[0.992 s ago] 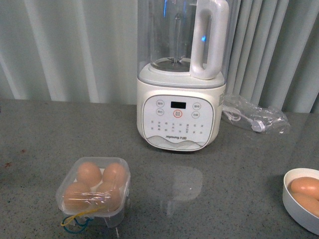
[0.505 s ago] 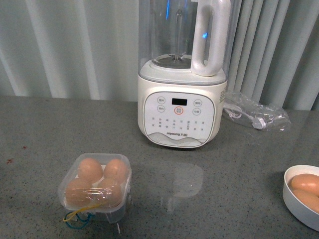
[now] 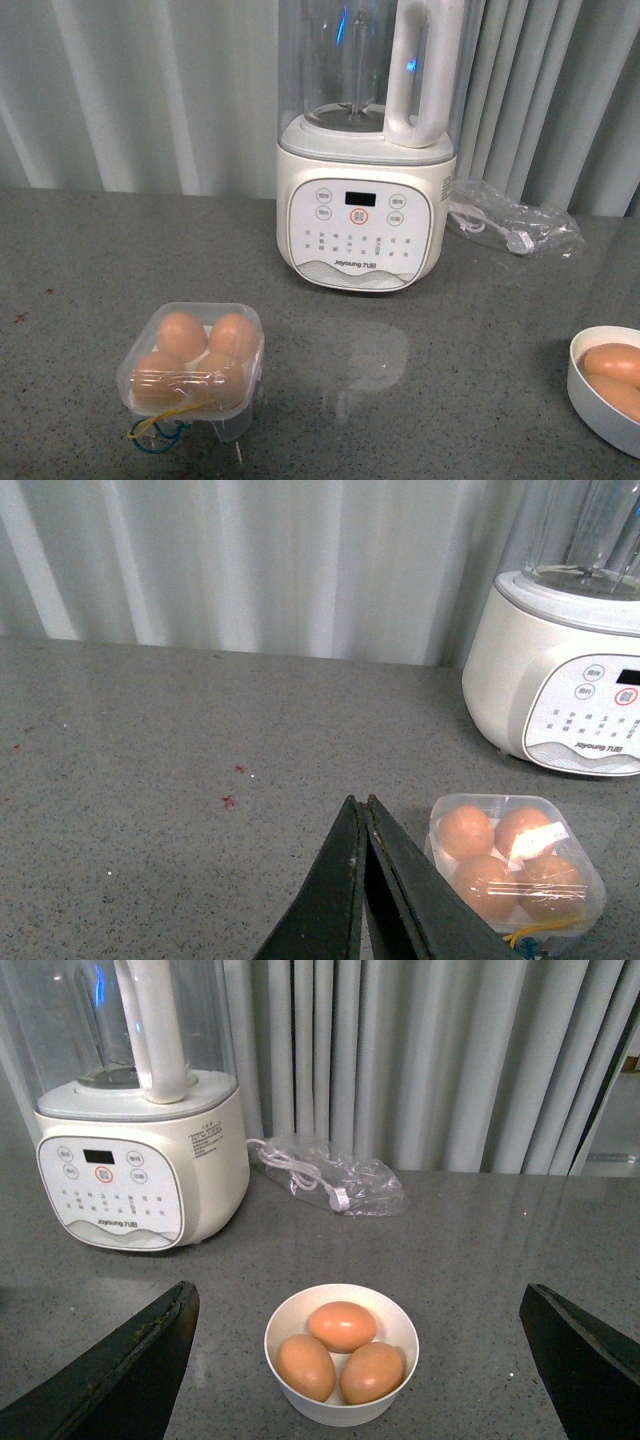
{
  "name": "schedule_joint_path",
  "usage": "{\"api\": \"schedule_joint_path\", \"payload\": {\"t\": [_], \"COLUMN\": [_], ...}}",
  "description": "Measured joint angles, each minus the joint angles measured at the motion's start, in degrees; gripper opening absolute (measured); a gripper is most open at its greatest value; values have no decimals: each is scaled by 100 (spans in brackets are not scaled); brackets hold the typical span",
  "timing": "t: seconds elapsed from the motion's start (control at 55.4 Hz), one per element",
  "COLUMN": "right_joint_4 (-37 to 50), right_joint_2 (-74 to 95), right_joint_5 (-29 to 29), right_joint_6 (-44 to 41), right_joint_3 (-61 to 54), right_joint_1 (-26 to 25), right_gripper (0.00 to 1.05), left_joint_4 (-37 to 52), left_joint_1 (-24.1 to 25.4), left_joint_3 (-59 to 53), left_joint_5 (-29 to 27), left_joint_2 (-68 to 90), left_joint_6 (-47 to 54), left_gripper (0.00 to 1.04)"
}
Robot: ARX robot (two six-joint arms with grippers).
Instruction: Put egg into box
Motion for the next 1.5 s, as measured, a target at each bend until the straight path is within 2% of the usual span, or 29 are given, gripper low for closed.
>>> {"api": "schedule_joint_path", "payload": {"t": [0.126, 0.433, 1.046, 1.172, 1.497], "right_joint_4": [0, 0, 0, 0, 0], "right_joint_2": [0, 0, 0, 0, 0], "right_joint_5": [0, 0, 0, 0, -2], "right_joint_6": [0, 0, 0, -2, 0], "right_joint_3": [0, 0, 0, 0, 0], "right_joint_1": [0, 0, 0, 0, 0], "right_gripper": [97, 97, 97, 97, 97], "left_joint_4": [-586, -1366, -2490, -3451, -3504], "left_joint_1": [0, 0, 0, 0, 0], "left_joint_3": [-2, -4, -4, -2, -2], "left_joint_5": [0, 0, 0, 0, 0], "left_joint_2": [-625, -1449, -2586, -3379, -3558], "left_joint_6": [0, 0, 0, 0, -4], "left_gripper": [4, 4, 4, 4, 5]}}
